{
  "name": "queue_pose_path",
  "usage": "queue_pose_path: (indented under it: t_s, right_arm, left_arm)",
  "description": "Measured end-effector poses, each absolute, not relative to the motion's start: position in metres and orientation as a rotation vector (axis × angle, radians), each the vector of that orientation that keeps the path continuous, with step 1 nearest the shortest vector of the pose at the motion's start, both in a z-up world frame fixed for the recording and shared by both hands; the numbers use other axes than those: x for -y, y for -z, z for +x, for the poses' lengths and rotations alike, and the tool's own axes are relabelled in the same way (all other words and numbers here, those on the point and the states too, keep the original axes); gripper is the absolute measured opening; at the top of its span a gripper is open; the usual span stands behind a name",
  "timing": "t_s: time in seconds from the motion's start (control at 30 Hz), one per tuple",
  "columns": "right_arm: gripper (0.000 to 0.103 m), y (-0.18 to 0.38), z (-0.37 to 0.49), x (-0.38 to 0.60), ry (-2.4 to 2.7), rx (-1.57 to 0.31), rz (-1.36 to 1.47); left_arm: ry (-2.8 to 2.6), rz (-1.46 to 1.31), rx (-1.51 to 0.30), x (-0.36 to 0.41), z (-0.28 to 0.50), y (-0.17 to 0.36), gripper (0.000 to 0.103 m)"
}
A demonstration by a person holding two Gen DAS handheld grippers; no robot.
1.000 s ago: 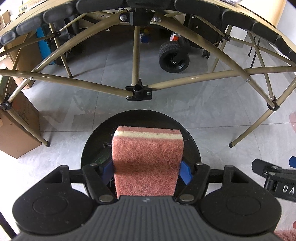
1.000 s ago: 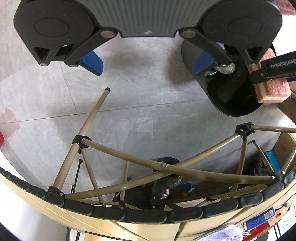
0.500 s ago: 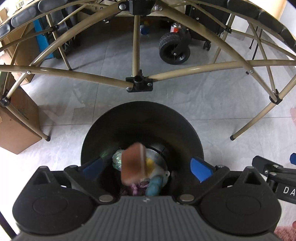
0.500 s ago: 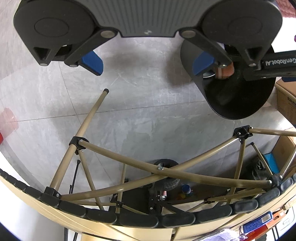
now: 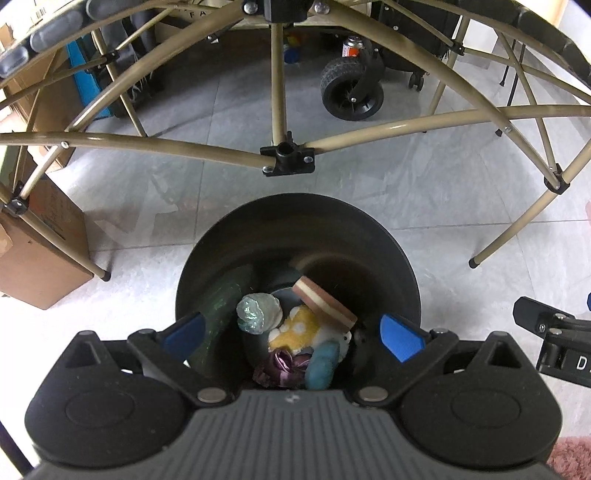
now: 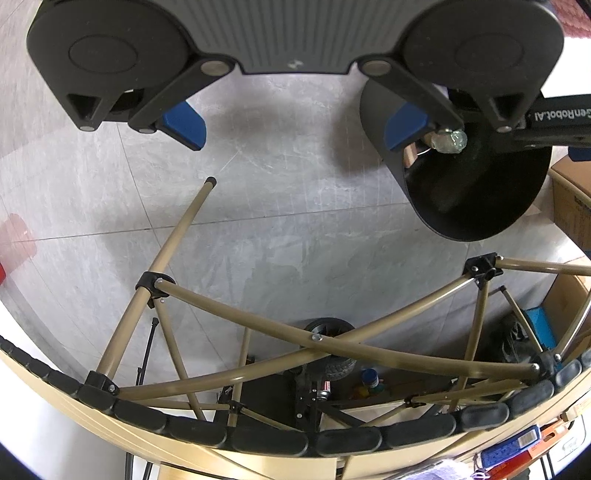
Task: Collect trash
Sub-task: 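Raise both open tools back up toward the table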
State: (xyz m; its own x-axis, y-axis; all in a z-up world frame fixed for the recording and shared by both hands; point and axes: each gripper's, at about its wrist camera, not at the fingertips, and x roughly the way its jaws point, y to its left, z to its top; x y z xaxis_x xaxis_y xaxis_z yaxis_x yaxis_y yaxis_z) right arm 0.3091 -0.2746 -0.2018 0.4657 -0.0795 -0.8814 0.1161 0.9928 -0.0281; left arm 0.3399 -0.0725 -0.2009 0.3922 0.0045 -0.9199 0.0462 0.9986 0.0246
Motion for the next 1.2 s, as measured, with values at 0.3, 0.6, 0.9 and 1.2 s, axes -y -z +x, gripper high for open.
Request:
queue_pose_path:
  t_s: [0.3,0.6,0.9,1.2]
  right_arm:
    - [0.103,0.199,0.307,0.275,0.113,-1.067,0.038]
    - [0.103,0.186,0.301,0.275,0.088,-1.006,0.064]
    - [0.103,0.159,0.288,0.271,0.01,-0.862,0.09]
    - [0.103,0.123,0.269,0.269,-0.085,-0.659,0.128]
  left_arm:
    - [0.052,0.058,-1.134,0.075,0.334,0.189,0.103]
    - [0.07,0.052,-1.029,0.068,0.323,0.16,0.103]
    - [0.071,0.065,-0.859,0.052,0.307,0.12,0.103]
    - [0.061,0.05,-0.658,0.038,0.29,0.081,0.103]
